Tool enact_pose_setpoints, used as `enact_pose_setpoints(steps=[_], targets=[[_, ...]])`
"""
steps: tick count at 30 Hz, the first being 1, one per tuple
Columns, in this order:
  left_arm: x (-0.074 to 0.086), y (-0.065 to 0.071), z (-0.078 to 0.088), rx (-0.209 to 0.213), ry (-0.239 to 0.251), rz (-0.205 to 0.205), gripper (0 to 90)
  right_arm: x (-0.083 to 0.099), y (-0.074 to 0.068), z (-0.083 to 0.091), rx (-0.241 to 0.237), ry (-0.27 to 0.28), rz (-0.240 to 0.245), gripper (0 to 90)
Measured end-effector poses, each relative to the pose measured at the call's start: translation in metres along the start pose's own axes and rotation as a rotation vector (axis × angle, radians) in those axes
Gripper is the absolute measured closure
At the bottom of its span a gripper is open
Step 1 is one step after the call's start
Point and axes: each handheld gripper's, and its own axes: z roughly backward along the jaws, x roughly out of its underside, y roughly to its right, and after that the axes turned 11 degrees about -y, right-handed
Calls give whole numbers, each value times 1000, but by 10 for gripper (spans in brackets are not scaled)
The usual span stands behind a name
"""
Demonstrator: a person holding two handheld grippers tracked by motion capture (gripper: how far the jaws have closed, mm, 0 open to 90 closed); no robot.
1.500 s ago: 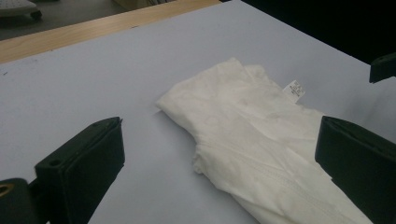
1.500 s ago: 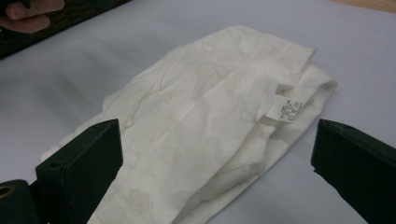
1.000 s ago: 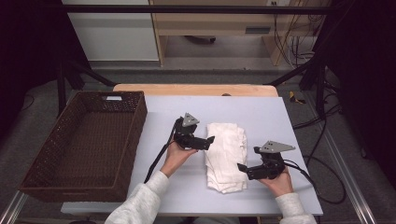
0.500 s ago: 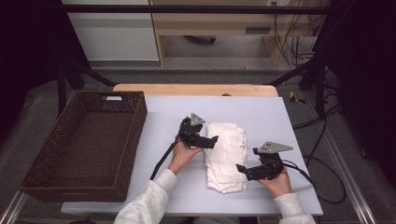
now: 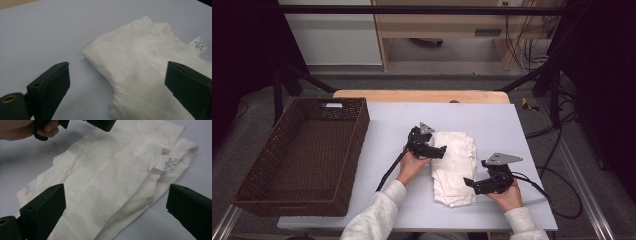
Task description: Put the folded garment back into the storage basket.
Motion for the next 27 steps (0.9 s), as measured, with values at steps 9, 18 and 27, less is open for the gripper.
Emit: enact_pose_setpoints(steps=[9, 18, 27], targets=[[1, 2, -11, 13, -21, 17, 242, 1, -1, -4, 2, -28, 4, 48], [2, 0, -17, 25, -52, 33, 406, 2, -1, -11, -2, -78, 4, 80], [2, 2, -20, 20, -62, 46, 519, 4, -1, -18, 0, -127, 10, 131]])
